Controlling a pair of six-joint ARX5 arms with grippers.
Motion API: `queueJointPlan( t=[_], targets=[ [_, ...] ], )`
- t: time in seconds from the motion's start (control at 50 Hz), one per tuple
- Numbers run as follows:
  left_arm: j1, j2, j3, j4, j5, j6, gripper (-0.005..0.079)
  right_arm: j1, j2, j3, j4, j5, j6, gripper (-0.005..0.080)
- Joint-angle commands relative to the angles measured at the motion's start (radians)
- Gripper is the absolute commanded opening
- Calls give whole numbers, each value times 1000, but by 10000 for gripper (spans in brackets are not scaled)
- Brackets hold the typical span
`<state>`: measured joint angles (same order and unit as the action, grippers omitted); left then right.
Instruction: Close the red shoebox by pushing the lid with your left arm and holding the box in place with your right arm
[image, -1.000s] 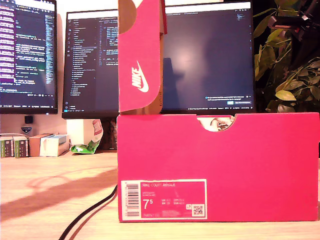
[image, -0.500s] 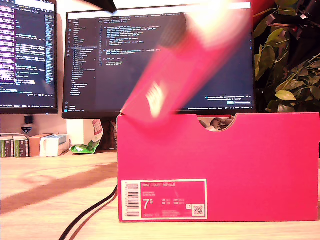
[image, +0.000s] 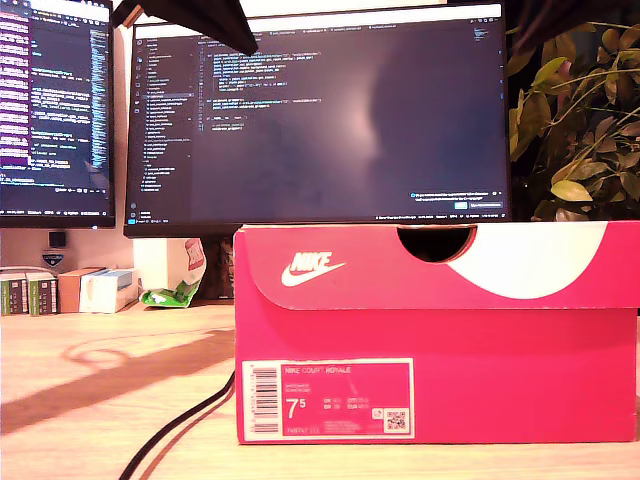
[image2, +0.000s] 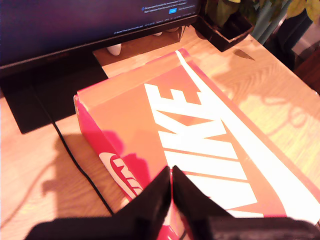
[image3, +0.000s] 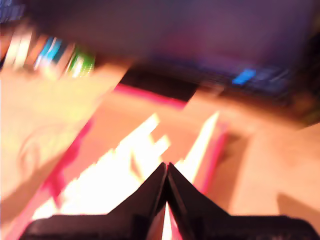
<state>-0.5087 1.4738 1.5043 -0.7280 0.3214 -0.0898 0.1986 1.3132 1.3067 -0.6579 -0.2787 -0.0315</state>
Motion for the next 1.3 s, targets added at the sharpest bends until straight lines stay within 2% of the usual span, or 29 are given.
queueJointPlan(
  t=[0.0,0.42,0.66,0.94,1.08,1.28],
  targets=[
    [6,-7,-13,4,2,13,-19,9,74,-19,-14,1,-14,-13],
    [39,-7,-13,-8,-16,46,-19,43,319,-20,-31,35,-30,-13],
    [55,-7,-13,-8,-16,50,-19,57,369,-20,-39,61,-52,-13],
    [57,-17,-13,8,-36,95,-19,56,320,-20,54,82,-45,-13],
    [64,-37,-13,26,-101,126,-19,56,227,-20,129,151,-48,-13],
    [126,-72,-18,31,-129,193,-19,36,105,-20,184,215,-82,-13]
  ],
)
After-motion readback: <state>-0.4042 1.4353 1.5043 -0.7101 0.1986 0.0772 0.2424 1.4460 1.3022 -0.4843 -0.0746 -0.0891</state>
